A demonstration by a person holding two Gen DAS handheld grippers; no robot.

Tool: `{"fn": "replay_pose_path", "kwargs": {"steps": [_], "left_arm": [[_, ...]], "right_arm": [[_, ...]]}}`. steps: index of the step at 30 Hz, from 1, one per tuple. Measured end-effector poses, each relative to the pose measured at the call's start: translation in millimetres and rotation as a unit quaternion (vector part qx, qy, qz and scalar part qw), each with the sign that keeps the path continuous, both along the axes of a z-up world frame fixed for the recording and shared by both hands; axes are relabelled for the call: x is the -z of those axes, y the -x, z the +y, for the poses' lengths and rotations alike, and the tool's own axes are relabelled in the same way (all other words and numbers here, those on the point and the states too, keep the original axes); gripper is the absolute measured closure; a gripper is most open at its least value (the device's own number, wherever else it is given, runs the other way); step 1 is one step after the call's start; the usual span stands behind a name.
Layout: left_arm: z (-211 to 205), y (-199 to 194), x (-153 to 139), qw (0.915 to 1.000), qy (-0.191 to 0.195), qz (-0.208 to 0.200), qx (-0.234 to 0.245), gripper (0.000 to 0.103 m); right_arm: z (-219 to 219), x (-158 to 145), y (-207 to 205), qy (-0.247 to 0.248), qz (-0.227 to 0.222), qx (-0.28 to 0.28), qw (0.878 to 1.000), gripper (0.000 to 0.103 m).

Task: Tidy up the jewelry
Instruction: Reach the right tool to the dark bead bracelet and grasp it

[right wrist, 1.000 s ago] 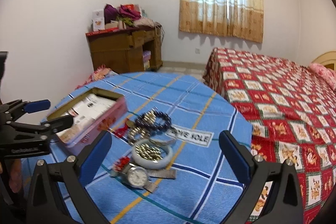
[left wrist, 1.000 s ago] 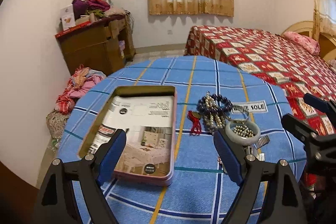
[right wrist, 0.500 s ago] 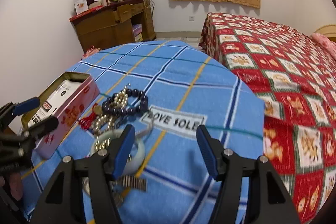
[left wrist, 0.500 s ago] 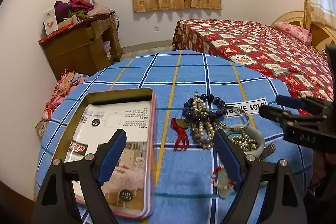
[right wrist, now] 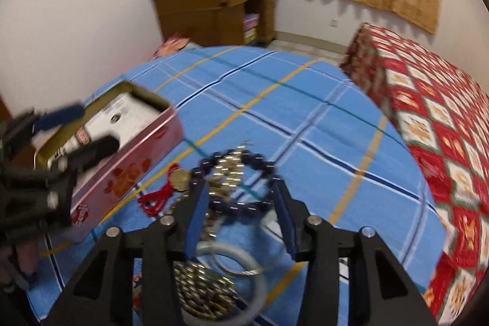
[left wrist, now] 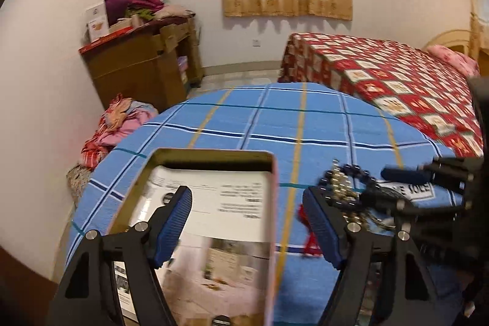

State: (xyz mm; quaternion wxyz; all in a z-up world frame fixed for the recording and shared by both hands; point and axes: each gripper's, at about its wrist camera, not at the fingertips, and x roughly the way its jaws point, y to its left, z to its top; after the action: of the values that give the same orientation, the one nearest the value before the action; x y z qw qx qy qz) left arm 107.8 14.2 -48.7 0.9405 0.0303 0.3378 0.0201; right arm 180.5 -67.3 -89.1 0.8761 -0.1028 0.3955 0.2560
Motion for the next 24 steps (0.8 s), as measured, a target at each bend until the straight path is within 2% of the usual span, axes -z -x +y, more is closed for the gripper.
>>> {"fn": "replay_pose_path", "kwargs": {"steps": [3,5,7,8,14,17,24], "left_arm": [[9.3,-2.1,1.0,0.9999,0.008,0.005,-0.009,0.028],[11.4,-2.2,3.3,0.9999,0.008,0.009,-0.009,0.028],[12.3,-1.4,5.7,0.9998,0.013,0.014,-0.007,0.028],[12.6,-1.2,6.7,0.9998,0.015,0.015,-0.007,0.028],[12.5,4.3,5.8,0.9996,0.024,0.015,0.000,0.028],[3.5,7.5,4.1,0.9997,0.017,0.011,0.012,0.028],[-24.0,10.3,8.4,0.9991,-0.003,0.013,0.041,0.028]], "right_arm": [[12.3,12.9,-0.3,0.033,0.007,-0.022,0.999,0.066],[13.0,15.1,-1.3,0.036,0.008,-0.030,0.999,0.069],[13.0,14.8,-3.0,0.033,0.016,-0.034,0.999,0.080],[11.4,13.7,-2.5,0.033,0.016,-0.035,0.999,0.082],[-0.2,5.0,4.3,-0.020,0.003,-0.020,1.000,0.083],[-9.6,0.8,8.7,-0.040,-0.008,-0.002,0.999,0.087],[-35.9,-4.9,18.4,-0.052,-0.031,0.044,0.997,0.087]]}}
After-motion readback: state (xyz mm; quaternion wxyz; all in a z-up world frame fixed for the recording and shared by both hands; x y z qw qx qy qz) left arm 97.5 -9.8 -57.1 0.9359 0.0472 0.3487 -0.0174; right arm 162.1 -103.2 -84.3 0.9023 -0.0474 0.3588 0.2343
